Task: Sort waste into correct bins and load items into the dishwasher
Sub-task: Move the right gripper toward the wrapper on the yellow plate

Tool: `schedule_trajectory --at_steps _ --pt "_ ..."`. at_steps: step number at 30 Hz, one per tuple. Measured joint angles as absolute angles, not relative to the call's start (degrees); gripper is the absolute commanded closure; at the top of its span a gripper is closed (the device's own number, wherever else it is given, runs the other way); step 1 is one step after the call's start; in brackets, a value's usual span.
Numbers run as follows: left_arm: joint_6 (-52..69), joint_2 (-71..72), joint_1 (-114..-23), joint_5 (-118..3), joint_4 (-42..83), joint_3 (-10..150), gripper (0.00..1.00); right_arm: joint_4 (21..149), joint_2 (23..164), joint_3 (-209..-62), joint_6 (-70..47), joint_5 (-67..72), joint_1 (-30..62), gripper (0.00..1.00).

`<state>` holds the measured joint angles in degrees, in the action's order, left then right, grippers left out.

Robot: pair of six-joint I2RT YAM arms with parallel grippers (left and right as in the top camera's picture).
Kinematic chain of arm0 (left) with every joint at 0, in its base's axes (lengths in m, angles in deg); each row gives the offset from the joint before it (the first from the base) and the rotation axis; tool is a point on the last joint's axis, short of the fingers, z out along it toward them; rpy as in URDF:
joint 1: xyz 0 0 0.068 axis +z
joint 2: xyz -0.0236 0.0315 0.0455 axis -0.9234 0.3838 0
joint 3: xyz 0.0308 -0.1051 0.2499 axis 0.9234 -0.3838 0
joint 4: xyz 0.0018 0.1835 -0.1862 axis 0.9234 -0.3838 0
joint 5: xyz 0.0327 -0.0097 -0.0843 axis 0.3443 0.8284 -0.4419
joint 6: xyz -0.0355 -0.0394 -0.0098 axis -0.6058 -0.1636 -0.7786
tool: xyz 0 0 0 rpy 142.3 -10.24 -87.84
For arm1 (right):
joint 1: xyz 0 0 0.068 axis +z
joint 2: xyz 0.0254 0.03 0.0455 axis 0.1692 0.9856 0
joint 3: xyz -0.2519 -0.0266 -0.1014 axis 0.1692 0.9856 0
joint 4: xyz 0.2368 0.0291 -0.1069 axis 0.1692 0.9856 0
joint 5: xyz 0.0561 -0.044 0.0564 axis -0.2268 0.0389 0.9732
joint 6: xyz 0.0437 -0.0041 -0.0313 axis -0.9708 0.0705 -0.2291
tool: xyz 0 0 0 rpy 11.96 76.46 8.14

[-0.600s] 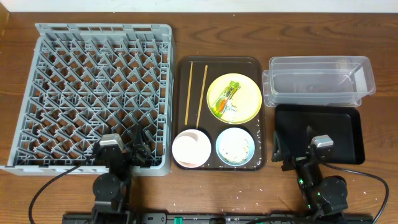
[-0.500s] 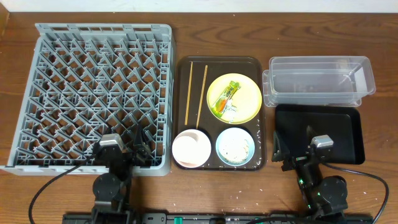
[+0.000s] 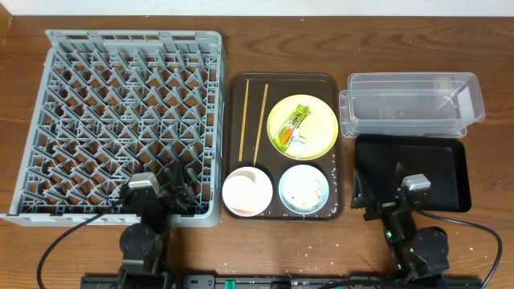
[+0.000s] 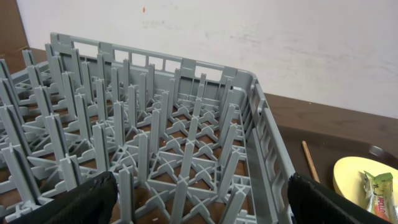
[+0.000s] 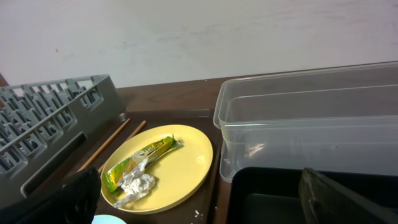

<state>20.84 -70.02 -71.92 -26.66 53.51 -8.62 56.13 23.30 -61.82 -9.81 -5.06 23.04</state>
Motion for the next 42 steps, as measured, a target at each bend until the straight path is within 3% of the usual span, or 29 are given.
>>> schedule_trajectory --at_steps 12,19,24,30,38,42 --pt "20.4 -70.0 -71.9 -27.1 53.6 -8.6 0.12 56.1 23.3 -61.8 -9.8 -5.0 23.0 0.01" --pt "19.5 -69.9 -71.9 -37.3 57.3 -8.8 0.12 53.2 23.3 -61.9 -12.4 -2.5 23.0 0.01" --pt "19.3 -68.8 -71.9 -40.9 52.4 -3.6 0.12 61.0 25.8 -69.0 -12.3 2.9 23.0 0.01" --pt "19.3 -52.6 -71.9 -42.3 28.9 22.4 0.12 78.1 45.7 -95.9 -10.1 8.1 23.0 0.01" --pt "19.2 -26.2 -71.9 -44.7 3.8 52.0 0.12 101.2 83.8 -132.6 -8.3 10.9 22.8 0.01" --pt "19.2 -18.2 -71.9 -44.9 -0.7 57.1 0.12 95.9 97.3 -139.9 -8.7 14.8 23.1 0.01"
